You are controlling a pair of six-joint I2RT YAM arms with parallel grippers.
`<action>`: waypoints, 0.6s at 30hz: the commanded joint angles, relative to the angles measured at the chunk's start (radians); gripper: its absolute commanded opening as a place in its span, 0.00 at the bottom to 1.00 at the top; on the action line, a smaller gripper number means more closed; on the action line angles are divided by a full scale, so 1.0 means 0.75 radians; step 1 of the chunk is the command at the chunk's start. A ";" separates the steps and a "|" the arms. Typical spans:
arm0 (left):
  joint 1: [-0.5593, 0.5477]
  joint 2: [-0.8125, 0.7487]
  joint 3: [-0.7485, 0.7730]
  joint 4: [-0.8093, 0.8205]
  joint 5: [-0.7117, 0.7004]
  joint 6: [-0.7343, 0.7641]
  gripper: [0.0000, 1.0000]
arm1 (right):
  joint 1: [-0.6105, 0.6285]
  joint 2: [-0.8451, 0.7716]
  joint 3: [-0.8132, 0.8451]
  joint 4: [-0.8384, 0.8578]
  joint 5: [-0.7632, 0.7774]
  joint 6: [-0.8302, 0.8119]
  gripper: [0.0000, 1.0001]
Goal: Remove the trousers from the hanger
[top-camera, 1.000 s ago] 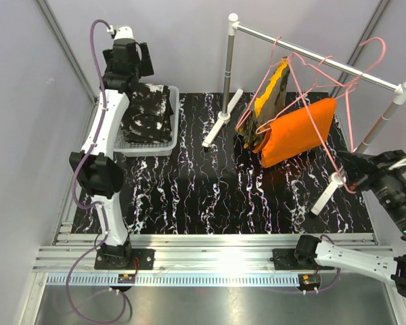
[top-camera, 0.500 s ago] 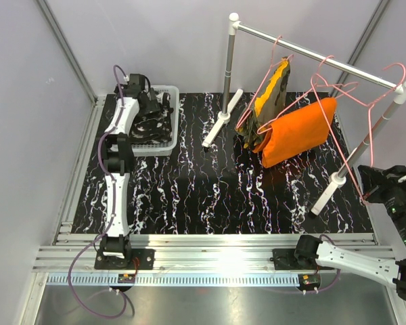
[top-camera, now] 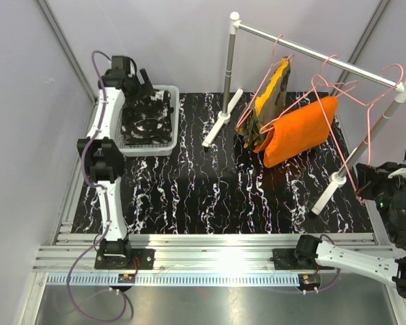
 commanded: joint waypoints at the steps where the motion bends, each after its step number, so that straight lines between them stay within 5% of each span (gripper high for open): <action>1: -0.012 -0.399 -0.112 0.050 0.082 -0.023 0.99 | -0.005 0.094 0.080 -0.207 0.193 0.095 0.00; 3: -0.020 -0.560 -0.250 0.077 0.078 -0.021 0.99 | -0.005 0.108 0.158 -0.273 0.136 0.158 0.00; 8: -0.024 -0.788 -0.500 0.126 0.092 -0.015 0.99 | -0.005 -0.070 0.154 -0.032 -0.316 -0.030 0.00; 13: -0.046 -1.055 -0.783 0.195 0.082 -0.011 0.99 | -0.005 -0.078 0.262 -0.363 -0.261 0.160 0.00; 18: -0.089 -1.252 -1.006 0.212 0.041 -0.003 0.99 | -0.007 -0.064 0.324 -0.364 -0.265 0.111 0.00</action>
